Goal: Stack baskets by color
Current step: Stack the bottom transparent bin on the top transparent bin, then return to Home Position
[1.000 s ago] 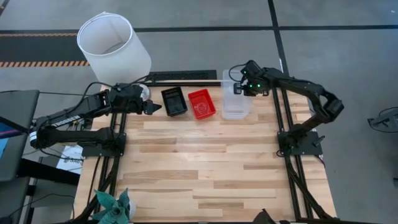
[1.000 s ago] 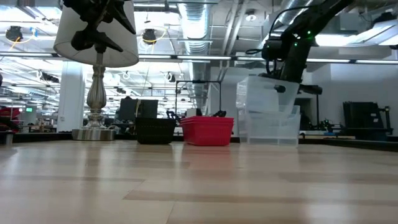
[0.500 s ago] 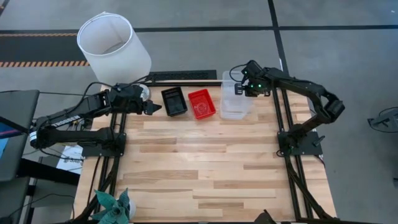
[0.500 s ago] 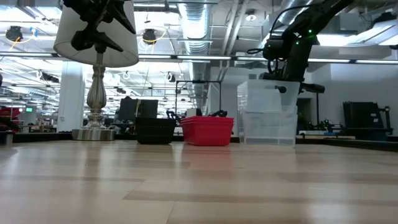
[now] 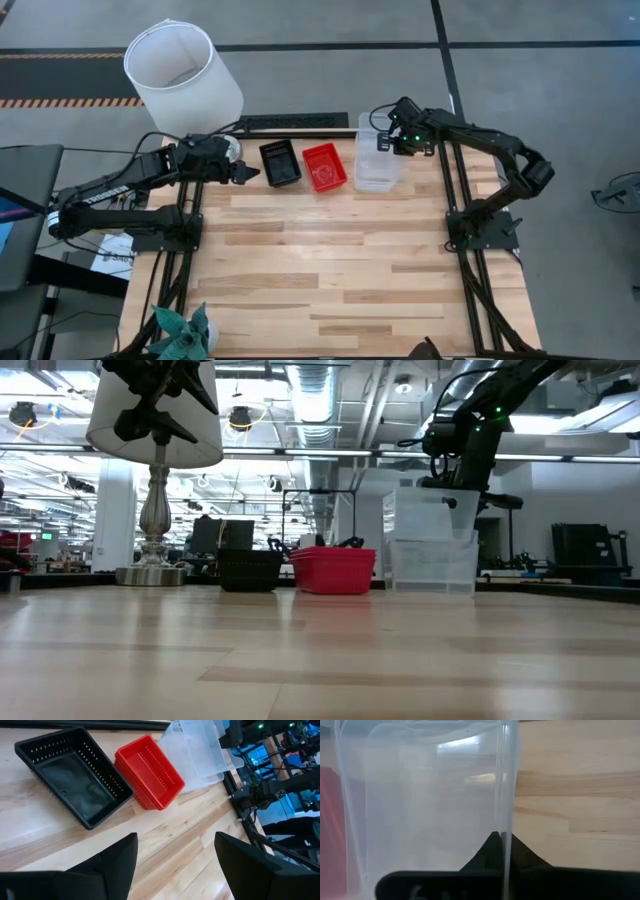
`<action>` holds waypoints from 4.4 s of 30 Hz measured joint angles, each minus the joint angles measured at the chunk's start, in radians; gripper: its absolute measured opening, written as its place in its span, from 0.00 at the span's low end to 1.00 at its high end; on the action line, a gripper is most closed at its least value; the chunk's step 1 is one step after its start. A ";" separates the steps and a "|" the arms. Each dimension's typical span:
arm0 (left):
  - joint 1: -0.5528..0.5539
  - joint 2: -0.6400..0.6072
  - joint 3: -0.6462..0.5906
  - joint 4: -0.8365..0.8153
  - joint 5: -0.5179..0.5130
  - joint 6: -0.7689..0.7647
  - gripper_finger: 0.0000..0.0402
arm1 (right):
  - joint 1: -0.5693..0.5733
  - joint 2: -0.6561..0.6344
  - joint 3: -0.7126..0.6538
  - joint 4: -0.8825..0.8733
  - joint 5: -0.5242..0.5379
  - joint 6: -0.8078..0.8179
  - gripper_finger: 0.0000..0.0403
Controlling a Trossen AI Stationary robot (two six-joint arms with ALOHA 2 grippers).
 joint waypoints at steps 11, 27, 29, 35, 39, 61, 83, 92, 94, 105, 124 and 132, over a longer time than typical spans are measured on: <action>0.000 0.000 0.000 0.000 0.000 -0.014 0.63 | 0.031 0.000 0.000 -0.020 0.029 0.003 0.03; 0.000 0.000 0.000 0.000 0.000 -0.010 0.63 | 0.034 0.000 0.000 -0.002 0.048 0.002 0.06; 0.000 0.000 0.000 0.000 0.000 -0.009 0.63 | 0.034 0.000 0.000 0.007 0.047 0.003 0.06; 0.000 0.000 0.000 0.000 0.000 -0.007 0.63 | 0.035 0.000 0.000 0.009 0.047 0.003 0.10; 0.000 0.000 0.000 0.000 0.000 -0.007 0.63 | 0.048 0.000 0.000 0.008 0.046 0.006 0.13; 0.000 0.000 0.000 0.000 -0.009 -0.006 0.63 | 0.063 0.001 -0.013 0.019 0.018 -0.005 0.17; 0.001 -0.003 0.000 0.000 0.003 0.022 0.63 | -0.030 -0.046 0.081 -0.084 -0.035 -0.150 0.63; 0.038 -0.090 0.065 -0.002 0.049 0.140 0.63 | 0.080 -0.236 0.187 -0.128 -0.064 -0.349 0.63; 0.037 -0.116 0.105 0.001 0.065 0.204 0.63 | 0.131 -0.292 0.193 -0.142 -0.061 -0.405 0.63; 0.037 -0.275 0.134 0.062 0.150 0.535 0.63 | 0.419 -0.595 0.107 0.086 -0.006 -0.441 0.63; 0.037 -0.608 -0.434 0.512 0.368 0.442 0.63 | 0.844 -1.154 -0.704 0.947 0.203 -0.466 0.63; 0.036 -0.673 -0.635 0.651 0.313 0.425 0.63 | 0.901 -1.473 -0.821 0.894 0.201 -0.533 0.63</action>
